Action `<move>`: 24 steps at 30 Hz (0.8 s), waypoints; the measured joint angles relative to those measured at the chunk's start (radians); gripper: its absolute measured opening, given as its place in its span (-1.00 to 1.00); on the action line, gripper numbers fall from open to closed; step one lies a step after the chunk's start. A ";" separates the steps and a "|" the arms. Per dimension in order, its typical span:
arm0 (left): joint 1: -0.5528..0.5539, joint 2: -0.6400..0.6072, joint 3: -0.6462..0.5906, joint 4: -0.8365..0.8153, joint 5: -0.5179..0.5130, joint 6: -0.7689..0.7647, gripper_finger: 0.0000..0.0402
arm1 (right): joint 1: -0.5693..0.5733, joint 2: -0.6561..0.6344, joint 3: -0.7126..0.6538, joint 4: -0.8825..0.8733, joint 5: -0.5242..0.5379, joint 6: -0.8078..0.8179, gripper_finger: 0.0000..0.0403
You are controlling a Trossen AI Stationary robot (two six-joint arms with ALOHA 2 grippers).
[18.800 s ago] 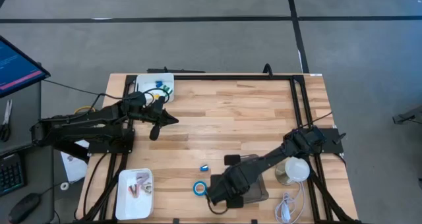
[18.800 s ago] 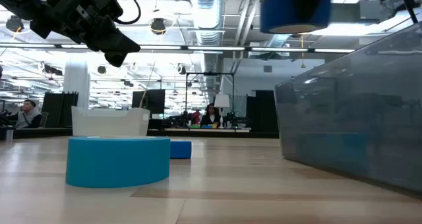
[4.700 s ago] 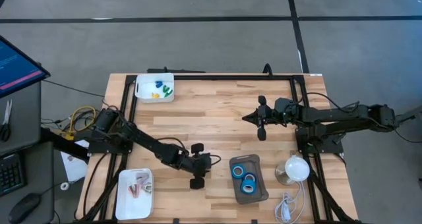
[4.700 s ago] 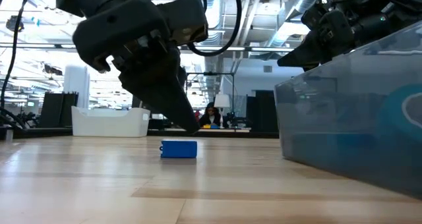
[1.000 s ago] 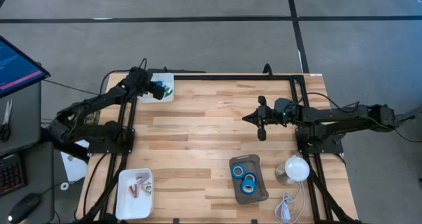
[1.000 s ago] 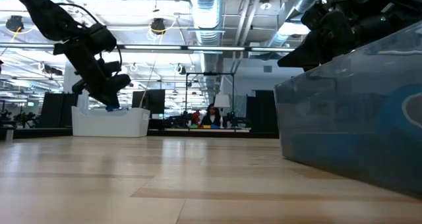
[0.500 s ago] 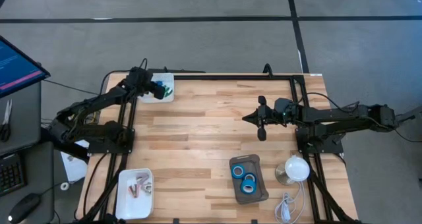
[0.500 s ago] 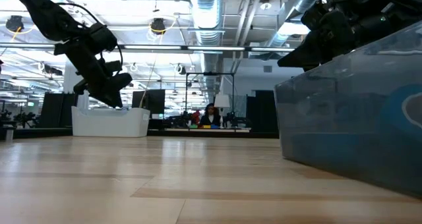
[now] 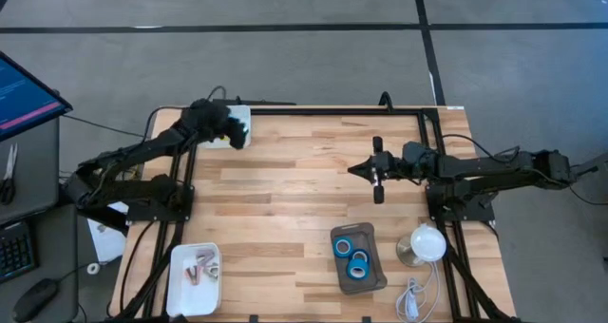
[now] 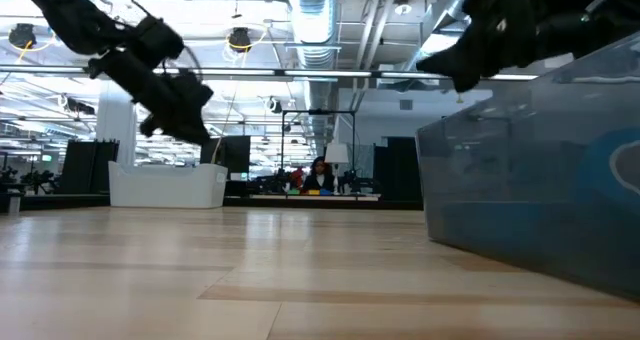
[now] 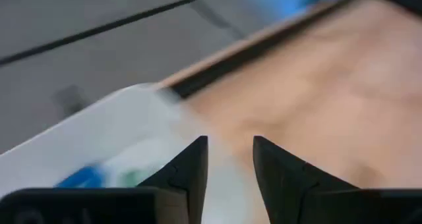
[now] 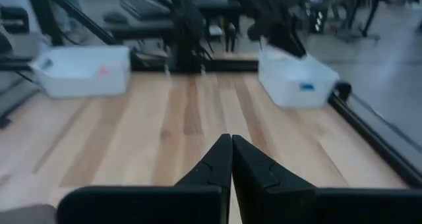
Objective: Pick and place Stapler, Stapler remover, tape
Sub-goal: Return to Home Position
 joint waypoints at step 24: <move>-0.673 -0.603 0.000 0.010 0.101 0.017 -0.53 | 0.121 -0.170 0.000 0.018 0.008 0.067 -0.99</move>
